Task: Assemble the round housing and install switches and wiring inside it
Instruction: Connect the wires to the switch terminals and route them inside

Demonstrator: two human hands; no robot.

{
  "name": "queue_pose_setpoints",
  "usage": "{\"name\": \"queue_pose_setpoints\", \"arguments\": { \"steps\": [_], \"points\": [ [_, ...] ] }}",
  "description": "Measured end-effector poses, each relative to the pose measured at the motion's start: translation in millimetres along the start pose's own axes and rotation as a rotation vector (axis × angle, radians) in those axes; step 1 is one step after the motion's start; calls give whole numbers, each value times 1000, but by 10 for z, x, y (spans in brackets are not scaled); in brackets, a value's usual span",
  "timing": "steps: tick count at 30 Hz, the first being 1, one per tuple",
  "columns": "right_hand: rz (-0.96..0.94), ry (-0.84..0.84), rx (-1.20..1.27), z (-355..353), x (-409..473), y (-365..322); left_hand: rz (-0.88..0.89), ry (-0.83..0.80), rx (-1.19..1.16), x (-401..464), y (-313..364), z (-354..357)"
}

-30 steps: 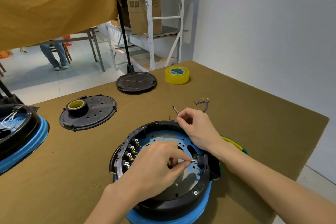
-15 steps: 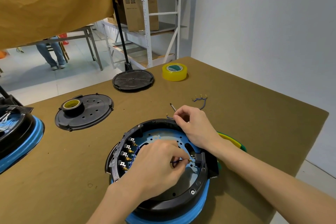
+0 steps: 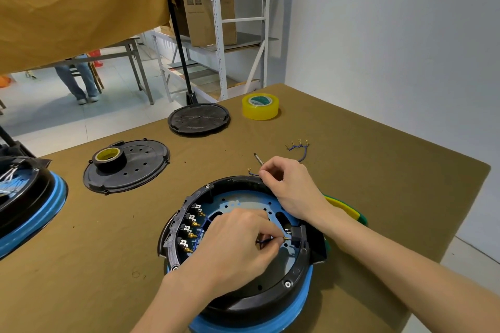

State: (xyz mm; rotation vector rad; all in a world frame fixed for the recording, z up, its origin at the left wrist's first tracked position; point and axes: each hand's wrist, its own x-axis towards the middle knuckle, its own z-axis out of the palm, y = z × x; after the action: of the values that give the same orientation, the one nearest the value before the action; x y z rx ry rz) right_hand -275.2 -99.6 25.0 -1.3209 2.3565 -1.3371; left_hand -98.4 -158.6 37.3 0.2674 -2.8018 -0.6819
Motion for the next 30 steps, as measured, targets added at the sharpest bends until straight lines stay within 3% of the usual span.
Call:
{"name": "queue_pose_setpoints", "arguments": {
  "steps": [7,12,17,30],
  "points": [
    [36,260,64,-128,-283,-34,13,17,8,0,-3,16],
    [231,-89,-414,-414,-573,-141,13,17,34,-1,-8,11],
    [421,-455,-187,-617,-592,-360,3,46,41,-18,4,-3],
    [503,-432,22,-682,-520,-443,-18,76,82,-10,-15,-37]
  ]
}}
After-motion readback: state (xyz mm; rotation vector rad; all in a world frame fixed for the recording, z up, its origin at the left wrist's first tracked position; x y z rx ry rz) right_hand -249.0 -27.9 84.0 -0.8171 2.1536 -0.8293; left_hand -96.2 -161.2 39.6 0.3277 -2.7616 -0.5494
